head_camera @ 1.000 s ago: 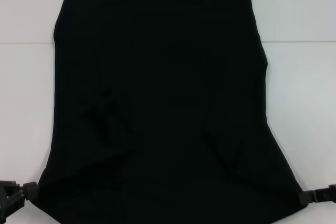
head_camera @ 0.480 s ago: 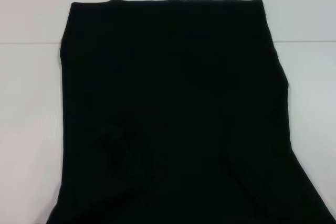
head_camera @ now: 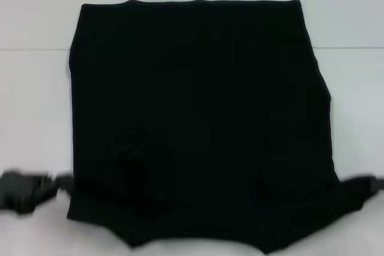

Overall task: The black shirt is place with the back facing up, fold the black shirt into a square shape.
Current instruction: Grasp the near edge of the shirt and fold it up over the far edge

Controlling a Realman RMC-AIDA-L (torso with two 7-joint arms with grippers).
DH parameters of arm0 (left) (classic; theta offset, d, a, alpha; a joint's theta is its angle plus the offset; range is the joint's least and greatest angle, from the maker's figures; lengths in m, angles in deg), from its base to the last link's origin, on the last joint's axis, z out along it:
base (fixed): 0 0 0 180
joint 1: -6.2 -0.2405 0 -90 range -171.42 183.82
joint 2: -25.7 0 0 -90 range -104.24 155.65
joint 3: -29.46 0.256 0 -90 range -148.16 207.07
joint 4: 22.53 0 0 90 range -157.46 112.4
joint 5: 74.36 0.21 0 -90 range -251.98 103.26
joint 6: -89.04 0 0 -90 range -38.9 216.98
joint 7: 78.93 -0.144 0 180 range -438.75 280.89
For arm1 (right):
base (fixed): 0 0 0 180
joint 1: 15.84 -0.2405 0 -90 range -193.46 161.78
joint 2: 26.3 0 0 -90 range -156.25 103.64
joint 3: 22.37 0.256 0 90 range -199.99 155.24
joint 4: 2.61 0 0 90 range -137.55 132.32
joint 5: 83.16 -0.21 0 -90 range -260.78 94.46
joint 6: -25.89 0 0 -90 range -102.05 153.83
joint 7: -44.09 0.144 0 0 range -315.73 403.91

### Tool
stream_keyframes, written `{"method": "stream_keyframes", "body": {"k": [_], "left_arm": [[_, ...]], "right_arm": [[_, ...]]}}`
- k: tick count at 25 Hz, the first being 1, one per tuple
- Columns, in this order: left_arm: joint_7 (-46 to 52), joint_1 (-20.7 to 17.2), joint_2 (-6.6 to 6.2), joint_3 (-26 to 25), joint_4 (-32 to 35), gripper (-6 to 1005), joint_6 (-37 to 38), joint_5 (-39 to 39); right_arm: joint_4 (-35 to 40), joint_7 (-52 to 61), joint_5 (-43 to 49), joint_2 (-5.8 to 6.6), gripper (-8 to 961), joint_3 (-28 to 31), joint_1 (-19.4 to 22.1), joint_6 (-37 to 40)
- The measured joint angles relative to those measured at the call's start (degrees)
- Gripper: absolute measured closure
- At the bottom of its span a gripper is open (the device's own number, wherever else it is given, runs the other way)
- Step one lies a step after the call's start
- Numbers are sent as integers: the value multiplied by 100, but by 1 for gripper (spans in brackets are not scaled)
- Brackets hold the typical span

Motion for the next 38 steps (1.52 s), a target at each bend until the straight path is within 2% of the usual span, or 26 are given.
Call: {"method": "stream_keyframes", "body": {"k": [3,6,9,12,16,18,21,24,31,38], "left_arm": [[270,455,-153,6,-263,928,-441,-32],[672,1101,-364,38,-700,926,-1298,-54],[846,1435,-506,96,-1051,923,-1923,-48],[1018,1755,-627,258,-1402,921,-2634,-30],[1163,2019,-648,426,-1564,918,-3512,-56],[1168,2086,-648,433,-1620,917,-3726,-57],[1171,2350,-687,461,-1838,915,-4568,-51],[1173,2469,-706,612,-1898,912,-4928,-50],[1167,2654,-670,1125,-2057,907,-5884,-65],[1177,2712,-668,1201,-2170,902,-6166,-75]], "right_arm": [[-42,94,-12,-86,892,147,-390,-413],[-48,260,-17,-201,892,194,-686,-955],[-115,353,-19,-326,892,206,-1039,-1680],[-387,377,-22,-363,893,194,-1453,-2458],[-785,381,-22,-398,893,161,-1938,-3442],[-857,381,-23,-448,893,159,-2128,-3865],[-889,383,-22,-559,893,144,-2438,-4454],[-972,397,-2,-626,893,103,-2676,-4894],[-1089,412,-53,-718,892,149,-2785,-5589],[-1097,397,-262,-733,893,121,-2767,-5683]]}}
